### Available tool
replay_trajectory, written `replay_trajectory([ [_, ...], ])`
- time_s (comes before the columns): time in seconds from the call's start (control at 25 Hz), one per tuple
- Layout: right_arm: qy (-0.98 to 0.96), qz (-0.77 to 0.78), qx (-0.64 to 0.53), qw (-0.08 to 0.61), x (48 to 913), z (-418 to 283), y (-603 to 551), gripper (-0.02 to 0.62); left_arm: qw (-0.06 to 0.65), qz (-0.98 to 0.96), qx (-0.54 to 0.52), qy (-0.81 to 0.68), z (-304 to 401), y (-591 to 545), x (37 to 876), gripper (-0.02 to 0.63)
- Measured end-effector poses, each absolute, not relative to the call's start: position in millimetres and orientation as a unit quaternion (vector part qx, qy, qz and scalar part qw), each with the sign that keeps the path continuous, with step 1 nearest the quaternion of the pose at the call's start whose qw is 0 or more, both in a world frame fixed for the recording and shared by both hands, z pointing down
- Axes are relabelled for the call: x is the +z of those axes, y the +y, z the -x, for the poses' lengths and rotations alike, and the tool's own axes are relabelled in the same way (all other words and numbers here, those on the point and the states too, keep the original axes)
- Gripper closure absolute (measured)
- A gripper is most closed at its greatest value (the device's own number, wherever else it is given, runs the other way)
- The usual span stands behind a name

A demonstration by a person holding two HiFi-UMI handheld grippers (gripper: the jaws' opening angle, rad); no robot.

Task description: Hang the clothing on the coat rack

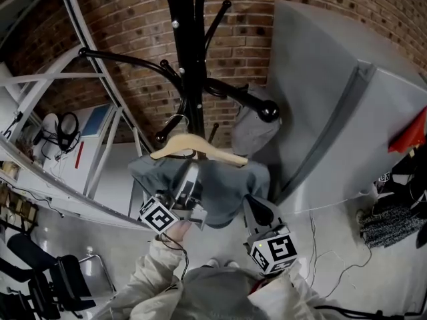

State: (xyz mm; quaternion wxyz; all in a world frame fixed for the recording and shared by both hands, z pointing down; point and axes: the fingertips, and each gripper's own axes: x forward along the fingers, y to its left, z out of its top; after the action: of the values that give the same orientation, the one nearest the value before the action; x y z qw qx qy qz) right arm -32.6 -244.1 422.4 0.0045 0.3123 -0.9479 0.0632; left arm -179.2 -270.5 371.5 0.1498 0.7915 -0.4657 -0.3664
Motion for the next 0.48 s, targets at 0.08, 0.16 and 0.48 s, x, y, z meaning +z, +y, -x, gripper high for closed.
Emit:
replay_trajectory([
  [0.08,-0.951,-0.301,0.066,0.008,425,36,-240,0.571,0.139,-0.795,-0.344,-0.48,175,-261,377,0.526],
  [0.16,-0.955,-0.289,0.072,0.008,431,42,-235,0.571,0.134,-0.795,-0.326,-0.493,173,-251,384,0.528],
  [0.48,-0.968,-0.236,0.087,0.023,442,76,-213,0.571,0.079,-0.794,-0.204,-0.567,171,-209,409,0.593],
])
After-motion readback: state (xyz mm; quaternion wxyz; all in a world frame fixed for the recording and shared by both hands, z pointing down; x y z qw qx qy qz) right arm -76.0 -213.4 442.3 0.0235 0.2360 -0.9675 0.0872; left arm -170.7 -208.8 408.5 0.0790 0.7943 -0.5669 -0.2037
